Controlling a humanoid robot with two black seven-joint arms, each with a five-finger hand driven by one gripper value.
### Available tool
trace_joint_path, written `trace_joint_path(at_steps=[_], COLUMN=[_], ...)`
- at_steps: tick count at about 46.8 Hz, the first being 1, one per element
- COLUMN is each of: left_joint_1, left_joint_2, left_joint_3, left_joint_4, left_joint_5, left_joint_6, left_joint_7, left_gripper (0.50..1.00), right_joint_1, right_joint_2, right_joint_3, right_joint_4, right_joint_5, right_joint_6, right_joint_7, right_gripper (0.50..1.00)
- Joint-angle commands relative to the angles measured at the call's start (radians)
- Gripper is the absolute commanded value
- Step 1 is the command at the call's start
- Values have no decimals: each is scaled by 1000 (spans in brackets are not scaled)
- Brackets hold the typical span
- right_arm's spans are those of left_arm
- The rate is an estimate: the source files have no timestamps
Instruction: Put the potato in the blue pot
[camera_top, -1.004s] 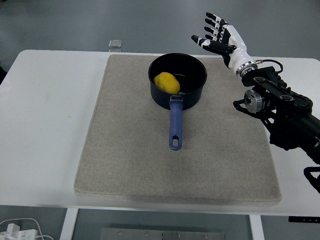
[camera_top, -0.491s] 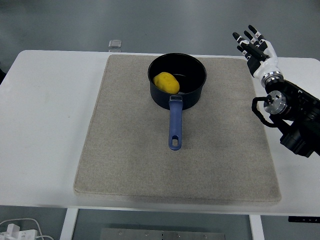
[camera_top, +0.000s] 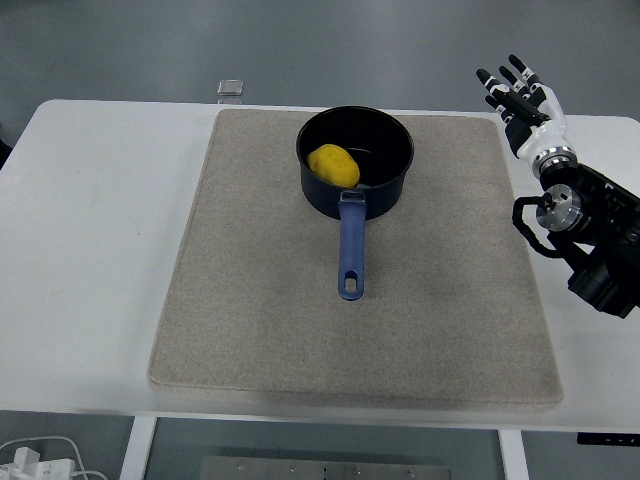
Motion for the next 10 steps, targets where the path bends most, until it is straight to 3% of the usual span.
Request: trace_joint_path(at_steps=[1,10], left_joint_1=[0,0], left_joint_2=[0,0], left_joint_3=[0,0], left_joint_4=[1,0], left_joint_5=[0,0], left_joint_6=[0,0], left_joint_7=[0,0], left_gripper=[999,999], right_joint_1=[1,1], right_joint_2=[-1,2], right_joint_3=[13,29], right_joint_4=[3,3], right_joint_5=[-1,-1], right_joint_6=[0,0], right_joint_7=[0,0], right_gripper=[907,907])
